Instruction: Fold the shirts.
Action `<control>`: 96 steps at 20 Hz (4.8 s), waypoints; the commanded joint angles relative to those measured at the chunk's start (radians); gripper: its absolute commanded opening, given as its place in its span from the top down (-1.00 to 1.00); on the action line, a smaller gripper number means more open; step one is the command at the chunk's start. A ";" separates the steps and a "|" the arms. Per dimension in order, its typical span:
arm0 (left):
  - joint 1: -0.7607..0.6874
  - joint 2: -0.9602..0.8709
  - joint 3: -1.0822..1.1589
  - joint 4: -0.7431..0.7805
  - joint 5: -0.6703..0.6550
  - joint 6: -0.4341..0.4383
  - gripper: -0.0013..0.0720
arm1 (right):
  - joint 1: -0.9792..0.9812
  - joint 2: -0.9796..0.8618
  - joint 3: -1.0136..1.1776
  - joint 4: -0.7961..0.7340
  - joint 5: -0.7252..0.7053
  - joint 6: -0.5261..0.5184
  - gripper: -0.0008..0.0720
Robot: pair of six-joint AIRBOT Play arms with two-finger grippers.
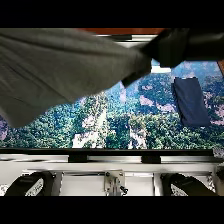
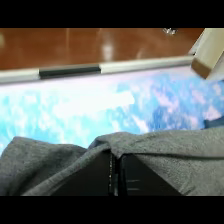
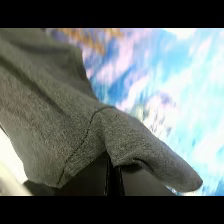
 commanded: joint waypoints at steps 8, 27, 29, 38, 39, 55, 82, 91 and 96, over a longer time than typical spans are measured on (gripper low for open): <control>-0.029 -0.555 -0.377 -0.115 -0.010 0.000 0.88 | 0.146 -0.172 -0.616 -0.326 -0.263 0.282 0.80; 0.016 -0.237 -1.057 -0.206 0.010 -0.087 -0.98 | 0.146 -0.250 -0.615 -0.333 -0.312 0.310 0.80; -0.074 -0.260 -1.164 -0.309 0.153 -0.071 -0.98 | 0.146 -0.250 -0.615 -0.333 -0.312 0.310 0.80; -0.295 -0.386 -1.159 -0.504 0.537 -0.072 -0.95 | 0.146 -0.250 -0.615 -0.333 -0.309 0.310 0.80; -0.295 -0.386 -1.143 -0.504 0.554 -0.072 -0.87 | 0.146 -0.250 -0.615 -0.333 -0.309 0.310 0.80; -0.229 -0.085 -0.557 -0.320 0.369 0.343 0.89 | 0.147 -0.097 -0.360 -0.728 -0.248 0.244 0.80; -0.160 -0.427 -0.331 -0.031 0.208 0.111 0.88 | 0.146 -0.412 -0.022 -0.890 -0.296 0.223 0.80; -0.158 -0.688 -0.328 -0.069 0.181 -0.103 0.27 | 0.139 -0.619 -0.015 -0.799 -0.174 0.258 0.08; -0.023 -0.687 -0.193 0.086 -0.273 -0.091 -0.47 | 0.011 -0.541 -0.001 -0.752 0.042 0.151 -0.31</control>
